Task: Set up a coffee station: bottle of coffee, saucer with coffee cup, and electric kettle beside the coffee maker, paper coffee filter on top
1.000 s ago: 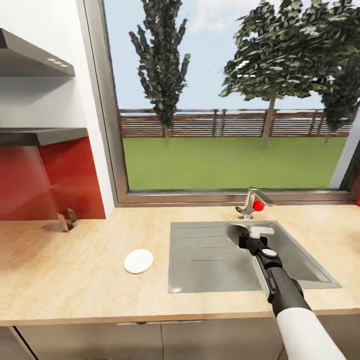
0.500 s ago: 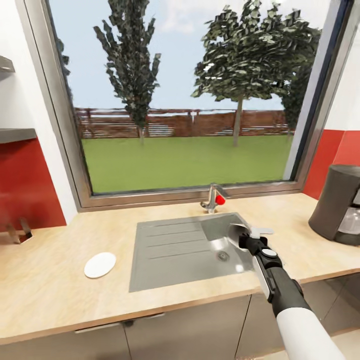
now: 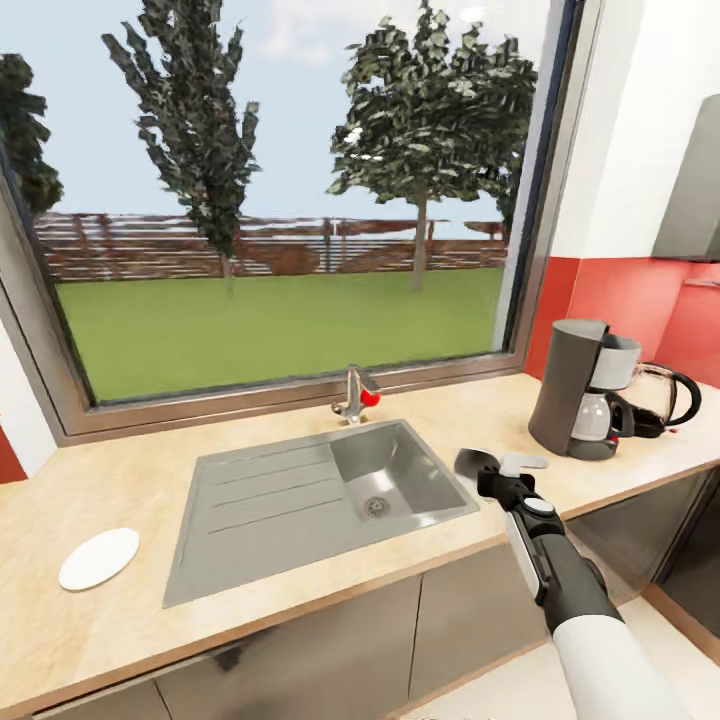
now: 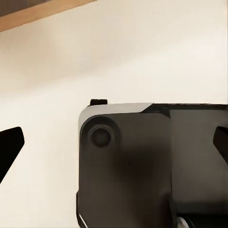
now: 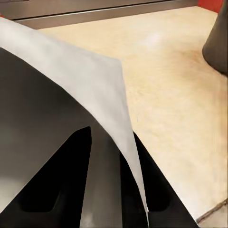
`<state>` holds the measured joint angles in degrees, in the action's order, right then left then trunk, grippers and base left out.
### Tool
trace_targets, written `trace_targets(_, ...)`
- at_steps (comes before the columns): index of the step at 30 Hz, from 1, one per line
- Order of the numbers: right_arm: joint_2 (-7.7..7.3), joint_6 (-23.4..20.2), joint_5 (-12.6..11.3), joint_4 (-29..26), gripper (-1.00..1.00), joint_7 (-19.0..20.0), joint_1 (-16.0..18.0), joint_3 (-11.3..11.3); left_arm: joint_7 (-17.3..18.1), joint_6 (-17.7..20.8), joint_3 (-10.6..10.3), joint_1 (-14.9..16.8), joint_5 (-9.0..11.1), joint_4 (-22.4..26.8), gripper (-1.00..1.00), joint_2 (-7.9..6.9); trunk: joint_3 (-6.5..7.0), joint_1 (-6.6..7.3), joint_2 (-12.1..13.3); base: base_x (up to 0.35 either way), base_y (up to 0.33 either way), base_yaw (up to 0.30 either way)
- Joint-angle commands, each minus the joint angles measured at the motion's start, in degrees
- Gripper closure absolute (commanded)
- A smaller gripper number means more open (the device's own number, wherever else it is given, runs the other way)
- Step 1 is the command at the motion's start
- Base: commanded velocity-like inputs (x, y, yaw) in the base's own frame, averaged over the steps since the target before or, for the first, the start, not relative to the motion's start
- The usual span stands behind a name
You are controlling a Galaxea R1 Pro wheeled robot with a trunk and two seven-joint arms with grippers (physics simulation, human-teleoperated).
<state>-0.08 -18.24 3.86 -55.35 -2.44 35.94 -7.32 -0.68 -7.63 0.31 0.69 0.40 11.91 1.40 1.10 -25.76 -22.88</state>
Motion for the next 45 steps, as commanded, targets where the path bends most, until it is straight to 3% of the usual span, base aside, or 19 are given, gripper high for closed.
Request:
trace_targets(1,-0.01,-0.33,0.27,-0.06,1.00,-0.02,0.01,0.02,-0.09,-0.20,0.00,0.01,0.04,-0.04,-1.00,0.01,-0.02,-0.02,-0.04,0.053,-0.264,-0.300)
trace_targets(10,-0.01,-0.39,0.32,-0.05,1.00,-0.02,0.01,0.02,-0.11,-0.20,0.04,0.01,0.04,-0.05,-1.00,0.01,-0.02,-0.02,-0.04,0.055,-0.267,-0.222)
trace_targets(35,-0.10,-0.04,0.42,-0.62,1.00,0.01,-1.31,0.02,-0.11,-0.20,0.04,-0.02,0.04,-0.13,-1.00,-0.06,-0.02,-0.02,-0.04,-0.055,-0.261,-0.005)
trace_targets(45,-0.10,-0.21,0.34,-0.83,1.00,-0.09,-1.31,-0.21,-0.35,0.29,0.10,-0.07,-0.02,-0.53,-1.00,-0.64,0.25,-0.02,-0.04,0.027,-0.029,-0.213)
